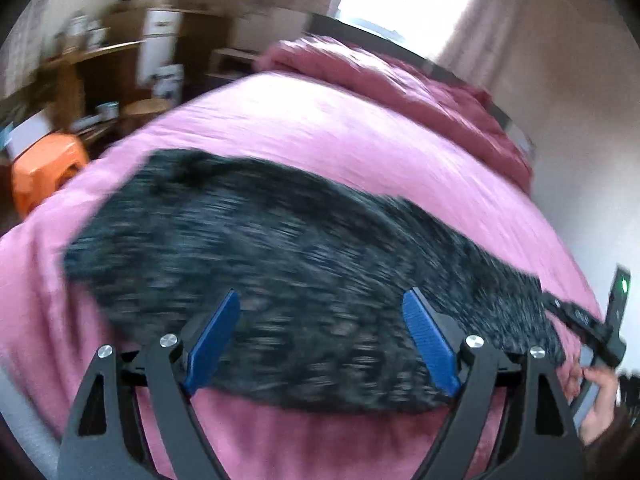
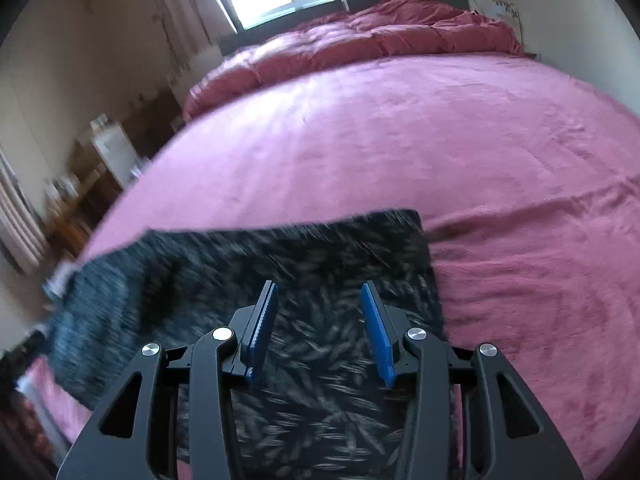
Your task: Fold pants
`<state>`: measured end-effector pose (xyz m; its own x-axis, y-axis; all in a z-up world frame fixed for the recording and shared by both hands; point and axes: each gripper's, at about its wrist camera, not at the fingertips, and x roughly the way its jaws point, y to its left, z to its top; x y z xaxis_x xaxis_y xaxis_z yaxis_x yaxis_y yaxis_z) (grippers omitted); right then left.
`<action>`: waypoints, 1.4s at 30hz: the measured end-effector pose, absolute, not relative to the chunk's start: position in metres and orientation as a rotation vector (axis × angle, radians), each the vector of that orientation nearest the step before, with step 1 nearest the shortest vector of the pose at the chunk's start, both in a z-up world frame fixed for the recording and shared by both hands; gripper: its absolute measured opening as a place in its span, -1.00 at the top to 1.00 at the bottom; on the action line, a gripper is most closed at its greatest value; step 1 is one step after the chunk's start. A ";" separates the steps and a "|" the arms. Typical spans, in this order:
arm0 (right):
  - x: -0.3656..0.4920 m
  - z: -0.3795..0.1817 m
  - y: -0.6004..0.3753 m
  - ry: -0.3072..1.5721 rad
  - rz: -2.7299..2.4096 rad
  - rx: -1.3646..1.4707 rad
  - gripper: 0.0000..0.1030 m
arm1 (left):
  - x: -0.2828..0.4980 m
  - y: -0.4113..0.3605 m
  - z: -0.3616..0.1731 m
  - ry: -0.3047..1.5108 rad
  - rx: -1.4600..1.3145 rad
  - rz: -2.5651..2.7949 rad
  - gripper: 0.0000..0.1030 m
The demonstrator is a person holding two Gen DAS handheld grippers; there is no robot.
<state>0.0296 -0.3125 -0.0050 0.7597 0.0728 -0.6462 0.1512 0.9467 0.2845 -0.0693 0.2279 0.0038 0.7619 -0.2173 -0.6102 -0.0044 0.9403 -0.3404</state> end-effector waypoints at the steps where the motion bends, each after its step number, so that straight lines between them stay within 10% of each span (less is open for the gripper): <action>1: 0.028 -0.002 -0.312 0.690 -0.018 0.346 0.17 | -0.058 0.229 0.011 0.688 -0.354 -0.083 -0.60; 6: 0.024 0.005 -0.286 0.664 0.085 0.293 0.17 | -0.044 0.243 0.013 0.680 -0.468 0.048 -0.05; 27: 0.030 -0.005 -0.280 0.734 0.081 0.302 0.17 | 0.037 0.258 -0.067 0.776 -0.750 0.072 -0.01; 30: 0.032 -0.006 -0.280 0.741 0.081 0.302 0.17 | 0.047 0.255 -0.070 0.786 -0.732 0.098 0.64; 42: 0.036 -0.011 -0.284 0.761 0.083 0.333 0.17 | 0.068 0.201 0.005 0.681 -0.579 -0.011 0.82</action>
<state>0.0363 -0.2840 -0.0113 0.7236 0.1932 -0.6627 0.0456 0.9446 0.3251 0.0680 0.2014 0.0054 0.7828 -0.1941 -0.5912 -0.1749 0.8432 -0.5083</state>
